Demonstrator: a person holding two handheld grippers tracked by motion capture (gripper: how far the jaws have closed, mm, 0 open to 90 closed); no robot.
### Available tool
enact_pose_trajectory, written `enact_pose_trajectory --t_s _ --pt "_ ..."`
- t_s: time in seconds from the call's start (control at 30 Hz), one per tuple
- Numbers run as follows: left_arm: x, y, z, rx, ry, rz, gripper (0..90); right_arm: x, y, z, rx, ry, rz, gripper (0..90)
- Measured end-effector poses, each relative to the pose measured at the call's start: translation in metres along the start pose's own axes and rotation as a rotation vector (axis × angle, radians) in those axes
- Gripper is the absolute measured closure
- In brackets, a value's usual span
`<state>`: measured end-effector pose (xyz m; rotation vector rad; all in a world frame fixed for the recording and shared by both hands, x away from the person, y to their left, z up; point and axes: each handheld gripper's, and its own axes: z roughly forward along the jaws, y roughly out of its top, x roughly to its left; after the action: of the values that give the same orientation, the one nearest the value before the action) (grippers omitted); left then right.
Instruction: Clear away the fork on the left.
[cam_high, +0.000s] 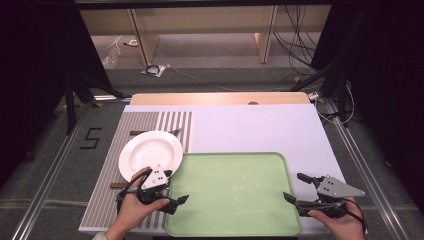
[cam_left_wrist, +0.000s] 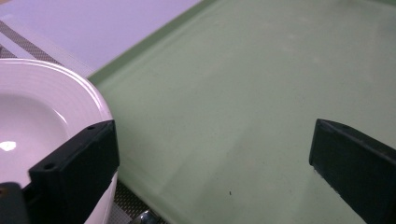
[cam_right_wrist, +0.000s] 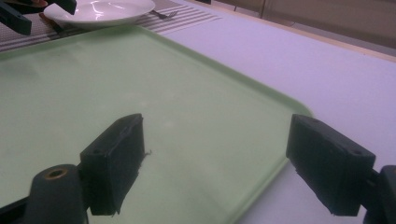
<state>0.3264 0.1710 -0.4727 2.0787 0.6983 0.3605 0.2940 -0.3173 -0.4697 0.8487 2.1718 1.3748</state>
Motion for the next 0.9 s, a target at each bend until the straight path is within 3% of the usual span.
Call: enact_pose_trajectory --t_s 0.03,0.07,0.1,0.17,0.2,0.27,0.3,0.33,0.43,0.47,0.53,0.57,0.6,0.63,0.67,0.7,0.9 --pt "0.0 0.0 0.0 0.003 0.003 0.003 4.9 0.0 0.0 0.001 -0.005 0.002 0.0 20.4" --pt "0.0 0.001 -0.001 0.005 0.018 0.005 16.6 0.001 0.0 0.001 -0.004 0.001 -0.004 20.4" --pt "0.0 0.002 -0.001 0.004 0.024 0.006 16.6 0.001 0.0 0.001 -0.004 0.001 -0.004 20.4" --pt "0.0 0.004 -0.001 0.022 0.036 0.017 34.8 0.001 0.0 0.001 -0.009 -0.002 -0.006 20.5" --pt "0.0 0.008 0.0 0.028 0.065 0.029 48.2 0.001 0.001 0.0 0.002 -0.008 -0.009 20.5" --pt "0.001 0.012 0.0 0.042 0.074 0.041 80.0 0.001 0.0 0.002 -0.006 -0.006 -0.004 20.6" --pt "0.001 0.014 0.0 0.051 0.086 0.054 80.0 0.001 0.0 0.002 -0.006 -0.006 -0.004 20.6" --pt "0.002 0.018 0.0 0.066 0.099 0.087 89.4 0.001 0.001 0.001 0.008 -0.01 -0.007 20.6" --pt "0.011 0.03 0.007 0.109 0.118 0.161 89.7 0.002 0.001 0.002 -0.002 -0.009 -0.005 20.6" --pt "0.011 0.03 0.007 0.109 0.118 0.161 89.8 0.002 0.001 0.002 -0.002 -0.009 -0.005 20.6" --pt "0.027 0.041 0.014 0.12 0.117 0.157 89.7 0.001 0.001 0.001 0.01 -0.012 -0.009 20.6" --pt "0.027 0.041 0.014 0.12 0.117 0.157 89.8 0.001 0.001 0.001 0.01 -0.012 -0.009 20.6" --pt "0.041 0.049 0.022 0.145 0.121 0.169 89.8 0.001 0.0 0.002 0.002 -0.009 -0.006 20.6" --pt "0.041 0.049 0.022 0.145 0.121 0.169 89.8 0.001 0.001 0.002 0.008 -0.013 -0.008 20.6" --pt "0.056 0.057 0.031 0.163 0.128 0.168 89.8 0.001 0.001 0.002 0.011 -0.014 -0.008 20.6" --pt "0.056 0.057 0.031 0.163 0.128 0.168 89.8 0.001 0.001 0.002 0.011 -0.014 -0.008 20.6" --pt "0.101 0.077 0.062 0.219 0.145 0.157 89.8 0.0 0.0 0.002 0.001 -0.018 -0.002 20.6"
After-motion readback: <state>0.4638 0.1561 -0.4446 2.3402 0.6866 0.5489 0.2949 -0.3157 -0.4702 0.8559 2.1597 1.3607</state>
